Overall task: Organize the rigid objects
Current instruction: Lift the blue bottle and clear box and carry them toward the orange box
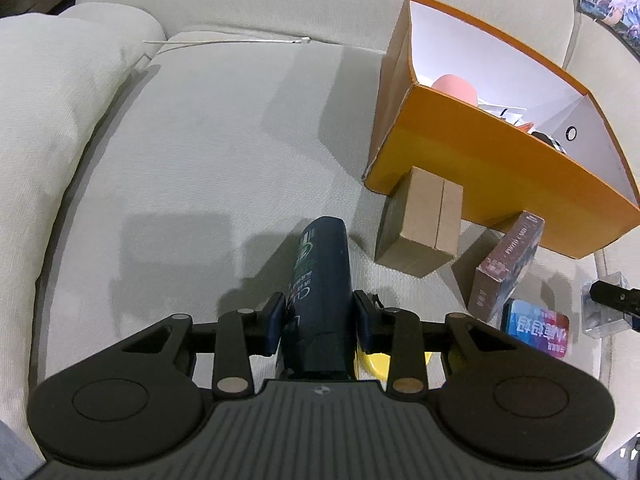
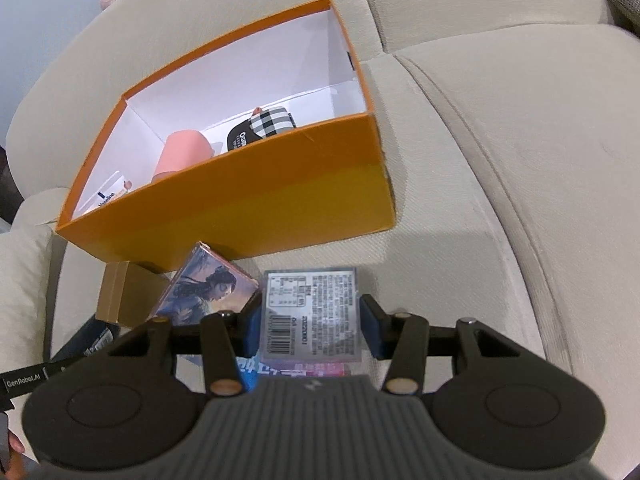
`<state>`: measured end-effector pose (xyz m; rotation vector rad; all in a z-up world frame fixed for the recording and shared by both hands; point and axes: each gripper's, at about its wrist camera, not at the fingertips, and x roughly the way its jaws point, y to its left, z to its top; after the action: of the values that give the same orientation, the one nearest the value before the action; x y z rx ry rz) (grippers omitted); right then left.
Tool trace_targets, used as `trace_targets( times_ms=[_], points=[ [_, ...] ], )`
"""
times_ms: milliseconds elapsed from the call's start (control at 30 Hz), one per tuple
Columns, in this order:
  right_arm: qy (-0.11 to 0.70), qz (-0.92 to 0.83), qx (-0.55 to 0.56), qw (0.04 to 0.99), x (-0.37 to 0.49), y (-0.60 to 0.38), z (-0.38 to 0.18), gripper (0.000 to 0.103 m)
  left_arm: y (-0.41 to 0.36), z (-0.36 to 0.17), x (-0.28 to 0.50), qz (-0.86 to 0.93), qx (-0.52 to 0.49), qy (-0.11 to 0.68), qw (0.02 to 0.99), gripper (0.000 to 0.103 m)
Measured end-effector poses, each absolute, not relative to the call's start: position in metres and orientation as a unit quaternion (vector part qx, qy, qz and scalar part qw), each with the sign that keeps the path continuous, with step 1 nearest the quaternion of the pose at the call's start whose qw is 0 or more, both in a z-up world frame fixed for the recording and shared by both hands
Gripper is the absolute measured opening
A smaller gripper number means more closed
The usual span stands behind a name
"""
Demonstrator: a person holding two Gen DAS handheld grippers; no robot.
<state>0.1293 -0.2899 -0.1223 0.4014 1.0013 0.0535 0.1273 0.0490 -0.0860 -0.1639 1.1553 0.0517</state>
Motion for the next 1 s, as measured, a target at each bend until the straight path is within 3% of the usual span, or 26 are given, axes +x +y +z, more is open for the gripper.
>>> trace_targets(
  times_ms=[1000],
  points=[
    [0.456, 0.044, 0.218, 0.862, 0.082, -0.305, -0.116, 0.050, 0.050, -0.041, 0.067, 0.008, -0.099, 0.485, 0.869, 0.038]
  ],
)
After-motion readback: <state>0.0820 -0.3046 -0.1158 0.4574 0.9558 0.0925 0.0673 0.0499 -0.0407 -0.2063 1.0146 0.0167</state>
